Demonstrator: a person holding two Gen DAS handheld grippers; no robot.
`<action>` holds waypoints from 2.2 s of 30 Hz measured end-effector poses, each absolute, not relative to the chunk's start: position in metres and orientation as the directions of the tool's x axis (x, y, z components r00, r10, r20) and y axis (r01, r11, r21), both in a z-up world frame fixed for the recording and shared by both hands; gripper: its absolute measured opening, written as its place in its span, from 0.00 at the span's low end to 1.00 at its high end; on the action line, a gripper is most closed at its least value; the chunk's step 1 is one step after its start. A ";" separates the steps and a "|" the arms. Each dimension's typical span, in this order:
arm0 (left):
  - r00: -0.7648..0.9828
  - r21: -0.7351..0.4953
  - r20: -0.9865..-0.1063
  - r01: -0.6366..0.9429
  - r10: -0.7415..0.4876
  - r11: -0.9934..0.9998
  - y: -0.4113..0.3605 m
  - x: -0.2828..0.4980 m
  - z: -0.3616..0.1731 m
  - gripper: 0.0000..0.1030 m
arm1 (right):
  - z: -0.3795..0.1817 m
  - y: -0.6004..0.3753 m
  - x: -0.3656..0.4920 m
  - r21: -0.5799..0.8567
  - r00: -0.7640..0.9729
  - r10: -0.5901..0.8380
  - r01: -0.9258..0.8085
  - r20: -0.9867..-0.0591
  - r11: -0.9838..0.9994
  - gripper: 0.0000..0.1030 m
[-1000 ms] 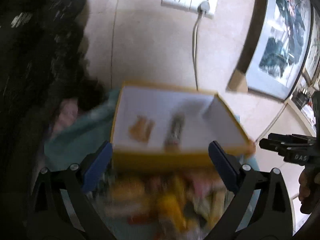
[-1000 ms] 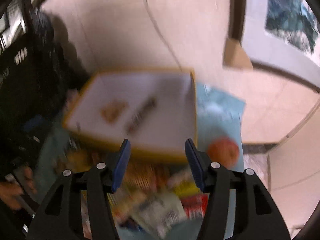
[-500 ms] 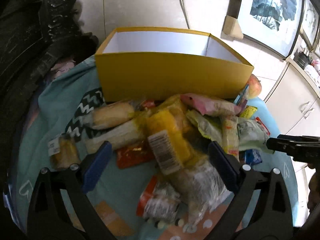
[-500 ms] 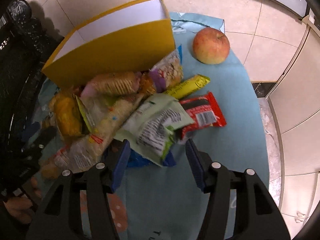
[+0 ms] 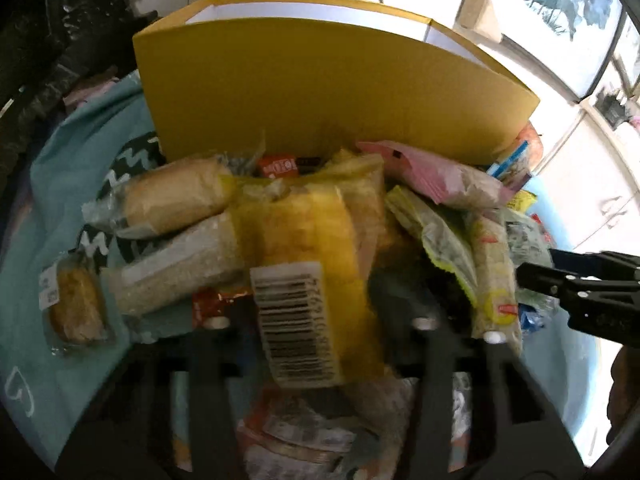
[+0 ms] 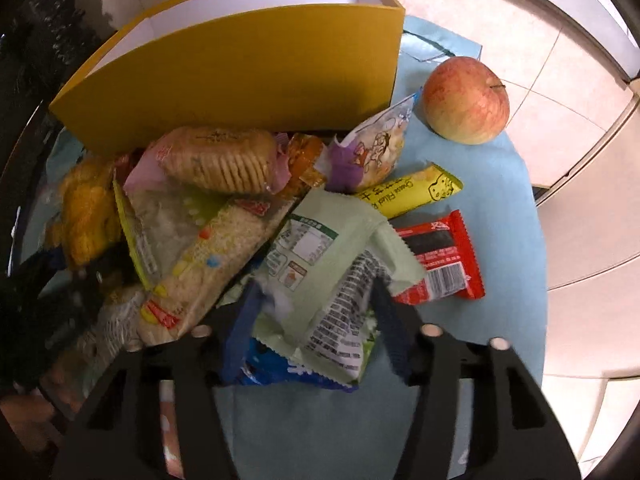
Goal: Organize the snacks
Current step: 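Lift both packets over the yellow box and release them inside, then grasp the white-red printed packet with the left tool while the right grasps the blue cookie bag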
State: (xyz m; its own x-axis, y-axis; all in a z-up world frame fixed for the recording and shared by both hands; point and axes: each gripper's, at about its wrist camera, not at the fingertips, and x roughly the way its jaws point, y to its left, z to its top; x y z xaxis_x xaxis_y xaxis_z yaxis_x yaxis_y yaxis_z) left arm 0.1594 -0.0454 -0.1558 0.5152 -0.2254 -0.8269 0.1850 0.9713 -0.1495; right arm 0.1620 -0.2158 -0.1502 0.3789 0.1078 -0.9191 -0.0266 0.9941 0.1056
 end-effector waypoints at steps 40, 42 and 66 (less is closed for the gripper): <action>0.764 -0.212 -0.582 0.186 -0.277 0.959 -0.018 0.206 0.027 0.40 | 0.053 -0.237 0.202 0.271 0.688 0.322 -0.185 -0.650 0.944 0.33; 0.780 -0.184 -0.567 0.195 -0.266 0.963 -0.022 0.225 0.039 0.40 | 0.069 -0.236 0.223 0.255 0.705 0.313 -0.191 -0.636 0.948 0.33; 0.719 -0.098 -0.683 0.084 -0.129 0.992 -0.008 0.213 -0.020 0.96 | -0.018 -0.236 0.226 0.211 0.563 0.241 -0.119 -0.790 0.970 0.55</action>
